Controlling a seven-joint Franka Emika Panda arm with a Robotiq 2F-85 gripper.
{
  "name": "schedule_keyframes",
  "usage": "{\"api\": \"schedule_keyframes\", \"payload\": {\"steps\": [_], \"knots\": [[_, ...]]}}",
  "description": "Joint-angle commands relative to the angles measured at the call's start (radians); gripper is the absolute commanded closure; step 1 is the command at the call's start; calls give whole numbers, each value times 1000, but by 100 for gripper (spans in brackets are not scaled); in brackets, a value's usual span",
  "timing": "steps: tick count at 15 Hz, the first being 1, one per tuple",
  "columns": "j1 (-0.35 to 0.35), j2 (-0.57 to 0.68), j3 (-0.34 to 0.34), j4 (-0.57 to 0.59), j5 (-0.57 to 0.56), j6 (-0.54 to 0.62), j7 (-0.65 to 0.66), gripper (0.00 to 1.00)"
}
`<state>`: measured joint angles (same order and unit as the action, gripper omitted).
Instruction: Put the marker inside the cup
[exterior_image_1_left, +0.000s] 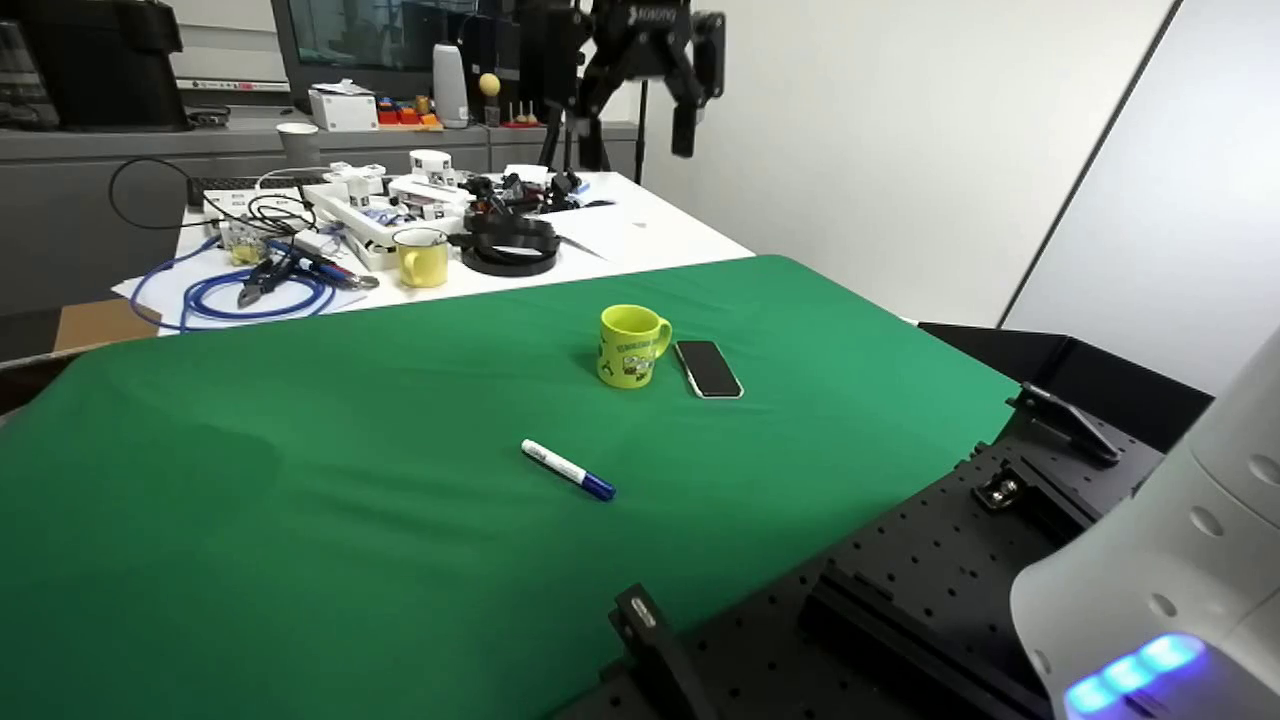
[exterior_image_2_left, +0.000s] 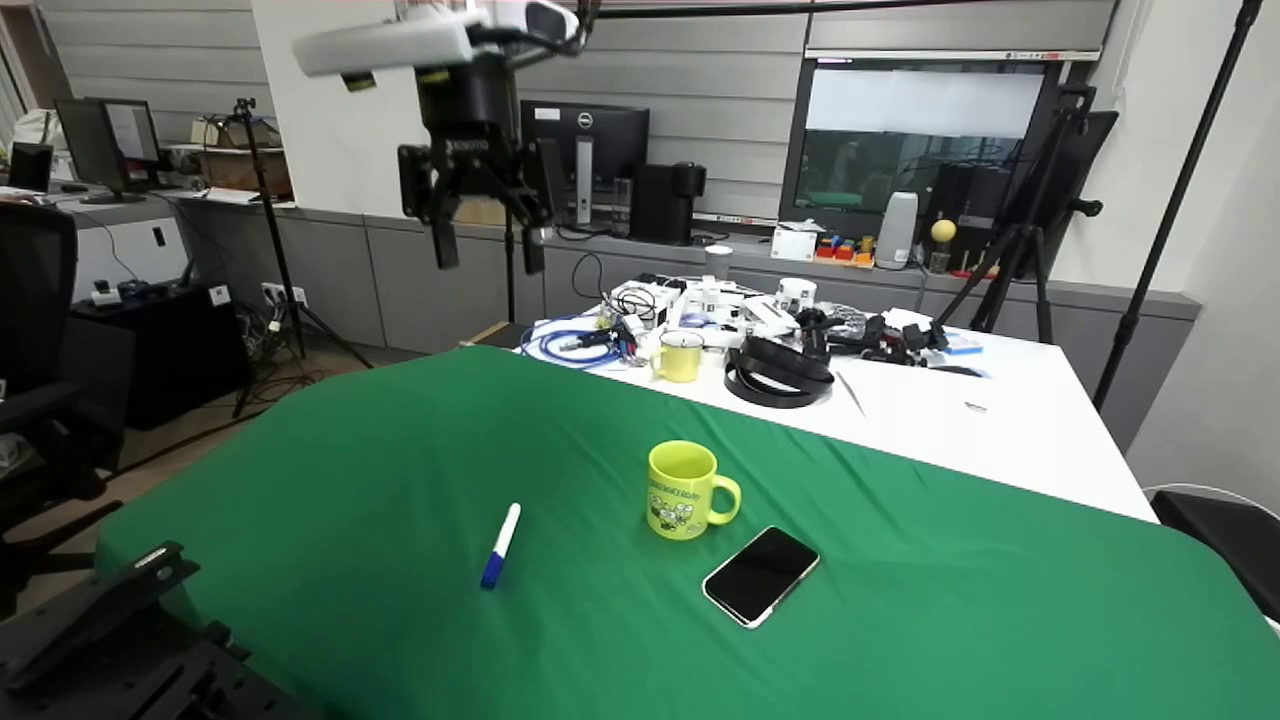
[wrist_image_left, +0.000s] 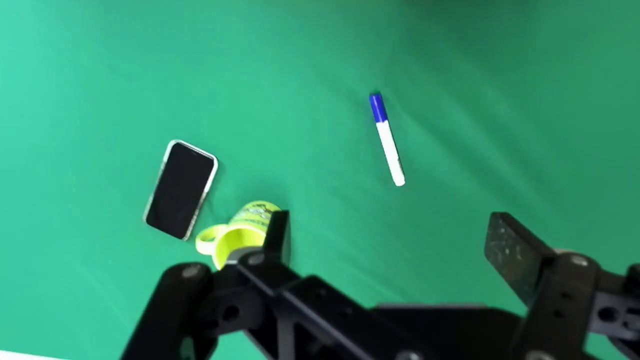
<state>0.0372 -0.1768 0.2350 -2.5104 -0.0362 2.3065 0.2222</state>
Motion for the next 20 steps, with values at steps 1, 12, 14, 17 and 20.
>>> {"api": "schedule_keyframes", "payload": {"steps": [1,12,14,17,20], "knots": [[46,222,-42,70,5,144,-144,0],[131,498,-49,201,-28,191,-224,0],[131,502,-53,209,-34,187,-224,0],[126,515,-55,220,-38,186,-243,0],[144,563,-94,237,-113,228,-226,0]]}}
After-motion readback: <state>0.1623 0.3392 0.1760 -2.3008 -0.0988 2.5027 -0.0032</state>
